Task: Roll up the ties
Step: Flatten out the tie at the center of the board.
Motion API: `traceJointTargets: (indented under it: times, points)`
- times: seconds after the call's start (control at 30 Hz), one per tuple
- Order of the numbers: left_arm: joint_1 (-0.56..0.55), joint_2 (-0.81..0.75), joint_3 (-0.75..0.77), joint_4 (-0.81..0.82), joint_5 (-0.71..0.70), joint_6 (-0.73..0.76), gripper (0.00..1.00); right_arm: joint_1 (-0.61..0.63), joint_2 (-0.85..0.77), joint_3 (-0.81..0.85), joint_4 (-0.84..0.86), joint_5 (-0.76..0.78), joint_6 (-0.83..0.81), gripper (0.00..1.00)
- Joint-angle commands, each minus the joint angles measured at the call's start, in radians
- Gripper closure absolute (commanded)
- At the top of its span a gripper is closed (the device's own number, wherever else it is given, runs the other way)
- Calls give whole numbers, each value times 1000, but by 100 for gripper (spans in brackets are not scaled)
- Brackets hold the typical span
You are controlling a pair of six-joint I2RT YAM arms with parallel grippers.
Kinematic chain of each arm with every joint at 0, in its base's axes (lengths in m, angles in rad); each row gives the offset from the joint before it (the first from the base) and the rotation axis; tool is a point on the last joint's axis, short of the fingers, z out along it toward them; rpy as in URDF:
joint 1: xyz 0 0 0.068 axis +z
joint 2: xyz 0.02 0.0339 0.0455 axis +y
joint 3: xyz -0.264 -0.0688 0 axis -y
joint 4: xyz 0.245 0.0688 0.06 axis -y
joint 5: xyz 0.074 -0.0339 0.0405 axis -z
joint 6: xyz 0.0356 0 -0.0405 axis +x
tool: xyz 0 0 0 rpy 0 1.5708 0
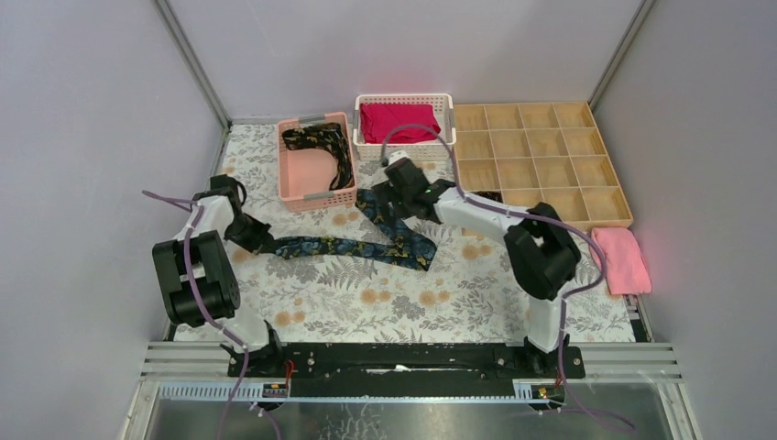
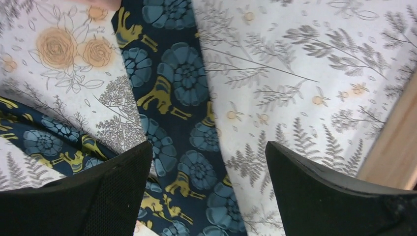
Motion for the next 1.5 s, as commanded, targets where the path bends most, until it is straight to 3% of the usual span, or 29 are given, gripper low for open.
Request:
traceJointTargets:
  times: [0.0,0.13,0.53,0.67,0.73,0.83,1.03,1.3,1.47]
  points:
    - [44,37,-51,143,62,46,96,108,107,103,-60,183,-78,8]
    - [55,93,-98,233,113,52,91,165,177,173,-78,250,-103,8]
    - [67,190,-128,345,193,73,99,200,428,390,-170,523,-168,13]
    - [71,170,-114,335,177,79,99,201,494,430,-194,543,-181,25]
    - [75,152,-109,327,173,81,99,201,507,434,-200,531,-175,33]
    - [75,122,-101,311,165,88,99,198,512,419,-200,523,-160,38]
    - [76,85,-91,288,158,105,99,185,524,395,-223,478,-98,38]
    - [77,49,-98,279,165,119,99,78,481,278,-204,178,36,36]
    - [77,37,-89,273,173,126,99,59,498,255,-210,94,37,45]
